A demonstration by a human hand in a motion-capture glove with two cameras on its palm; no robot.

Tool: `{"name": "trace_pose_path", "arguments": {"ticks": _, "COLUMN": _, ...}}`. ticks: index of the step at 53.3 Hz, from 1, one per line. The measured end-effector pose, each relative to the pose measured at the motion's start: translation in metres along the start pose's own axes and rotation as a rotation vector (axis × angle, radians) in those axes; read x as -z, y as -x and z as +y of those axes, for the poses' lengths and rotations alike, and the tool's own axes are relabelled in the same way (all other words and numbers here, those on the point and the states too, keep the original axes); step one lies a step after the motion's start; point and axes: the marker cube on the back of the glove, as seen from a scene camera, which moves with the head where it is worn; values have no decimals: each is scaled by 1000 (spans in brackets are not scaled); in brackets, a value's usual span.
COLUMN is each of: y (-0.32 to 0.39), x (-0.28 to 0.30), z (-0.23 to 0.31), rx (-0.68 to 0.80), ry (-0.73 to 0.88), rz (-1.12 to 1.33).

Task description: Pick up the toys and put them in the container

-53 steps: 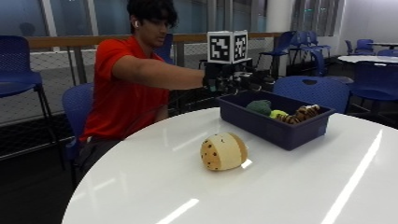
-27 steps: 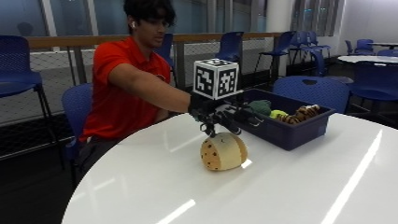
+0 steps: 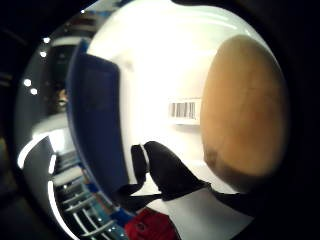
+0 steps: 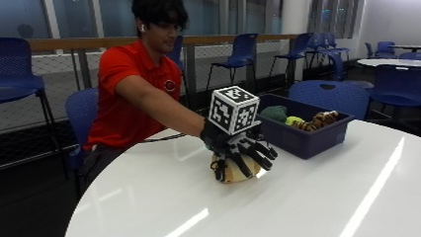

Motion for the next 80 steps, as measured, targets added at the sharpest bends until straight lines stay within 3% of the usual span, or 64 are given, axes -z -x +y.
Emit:
{"name": "trace_pose_path", "arguments": {"ticks": 19, "y": -9, "x": -17, "z": 3, "rx": 1, "ry": 161, "rz": 106}}
{"name": "trace_pose_path", "arguments": {"ticks": 35, "y": -4, "x": -17, "z": 15, "rx": 11, "ry": -61, "rz": 62}}
{"name": "trace_pose_path", "arguments": {"ticks": 51, "y": 6, "x": 35, "z": 48, "rx": 34, "ry": -114, "rz": 41}}
{"name": "trace_pose_path", "arguments": {"ticks": 66, "y": 94, "x": 121, "z": 74, "rx": 169, "ry": -203, "rz": -22}}
{"name": "trace_pose_path", "arguments": {"ticks": 80, "y": 209, "x": 159, "z": 87, "rx": 315, "ry": -268, "rz": -71}}
